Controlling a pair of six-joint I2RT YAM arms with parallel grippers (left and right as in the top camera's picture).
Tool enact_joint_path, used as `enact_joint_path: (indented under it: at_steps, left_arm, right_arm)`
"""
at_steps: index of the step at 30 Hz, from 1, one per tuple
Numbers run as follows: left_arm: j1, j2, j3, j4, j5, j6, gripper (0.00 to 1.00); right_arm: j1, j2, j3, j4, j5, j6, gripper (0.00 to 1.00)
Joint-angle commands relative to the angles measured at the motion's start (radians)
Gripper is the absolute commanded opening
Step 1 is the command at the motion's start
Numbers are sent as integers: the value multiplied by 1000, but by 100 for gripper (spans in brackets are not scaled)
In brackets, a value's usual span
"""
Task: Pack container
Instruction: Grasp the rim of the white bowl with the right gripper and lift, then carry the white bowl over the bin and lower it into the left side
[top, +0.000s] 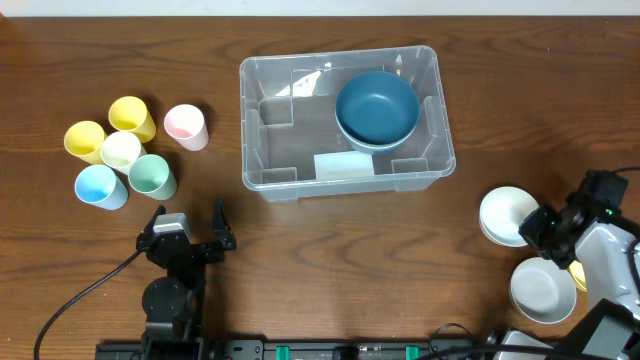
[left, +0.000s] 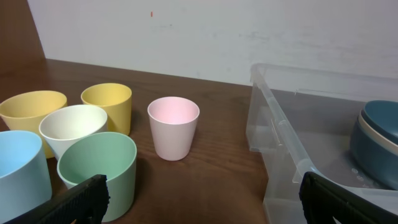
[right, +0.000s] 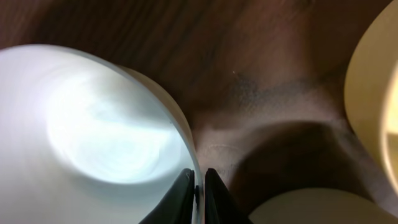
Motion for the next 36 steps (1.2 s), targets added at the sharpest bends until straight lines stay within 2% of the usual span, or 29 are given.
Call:
enact_joint_path:
  at_steps: [1, 4, 6, 8, 10, 15, 23, 30, 32, 36]
  left_arm:
    - [3, 0, -29, -23, -1, 2, 98]
    - [3, 0, -29, -23, -1, 3, 98]
    - [3, 0, -29, -23, -1, 3, 98]
    - [3, 0, -29, -23, -1, 2, 98]
    - [3, 0, -29, -23, -1, 3, 98]
    - [3, 0, -29, -23, -1, 3, 98]
    - [3, 0, -29, -23, -1, 3, 98]
    - [3, 0, -29, -23, -1, 2, 98]
    - [3, 0, -29, -23, -1, 3, 98]
    - [3, 0, -29, -23, -1, 2, 98]
  right_arm:
    - [-8, -3, -41, 25, -1, 12, 10]
    - [-8, -3, -73, 64, -2, 29, 15]
    - [-8, -3, -74, 72, -2, 29, 15]
    - [-8, -3, -72, 77, -5, 30, 11]
    - [-8, -3, -71, 82, -7, 30, 1]
    - [-8, -4, -27, 84, -33, 30, 1]
    - [-8, -7, 251, -44, -124, 32, 1]
    - [13, -35, 550, -117, -385, 34, 1]
    - [61, -39, 626, -113, -447, 49, 1]
    - [236, -40, 720, -87, -414, 60, 1]
